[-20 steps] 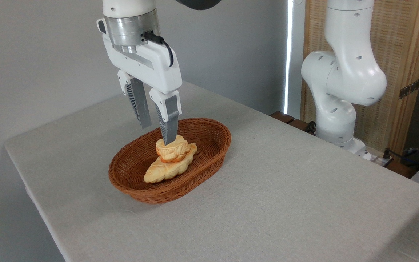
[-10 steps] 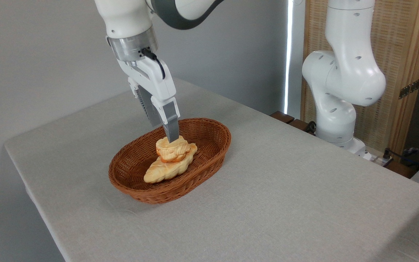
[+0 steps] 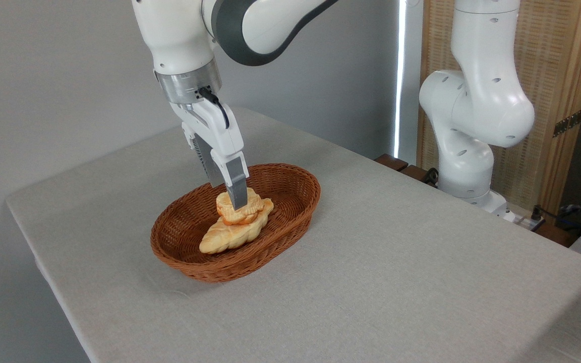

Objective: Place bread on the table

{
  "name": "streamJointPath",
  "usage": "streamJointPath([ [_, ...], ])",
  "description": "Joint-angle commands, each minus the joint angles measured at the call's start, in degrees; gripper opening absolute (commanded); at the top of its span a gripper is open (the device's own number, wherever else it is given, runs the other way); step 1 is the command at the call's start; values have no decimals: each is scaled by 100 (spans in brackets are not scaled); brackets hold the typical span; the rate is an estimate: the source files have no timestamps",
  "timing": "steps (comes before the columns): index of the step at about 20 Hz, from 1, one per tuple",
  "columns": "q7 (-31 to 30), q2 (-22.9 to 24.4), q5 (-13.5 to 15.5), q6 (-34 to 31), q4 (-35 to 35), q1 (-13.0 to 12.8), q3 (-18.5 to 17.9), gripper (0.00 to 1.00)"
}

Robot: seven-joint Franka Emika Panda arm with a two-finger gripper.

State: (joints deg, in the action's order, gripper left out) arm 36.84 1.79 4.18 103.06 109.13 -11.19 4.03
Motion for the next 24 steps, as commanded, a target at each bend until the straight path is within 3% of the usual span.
streamJointPath([
  [1,7,111,4,126,231,-76,-8,100],
  [17,25,102,-32,320,486,-85,107,100],
  [21,25,103,-242,320,504,-77,107,100],
  [23,25,103,-278,320,504,-77,107,95],
  [24,25,103,-278,320,504,-77,107,88],
])
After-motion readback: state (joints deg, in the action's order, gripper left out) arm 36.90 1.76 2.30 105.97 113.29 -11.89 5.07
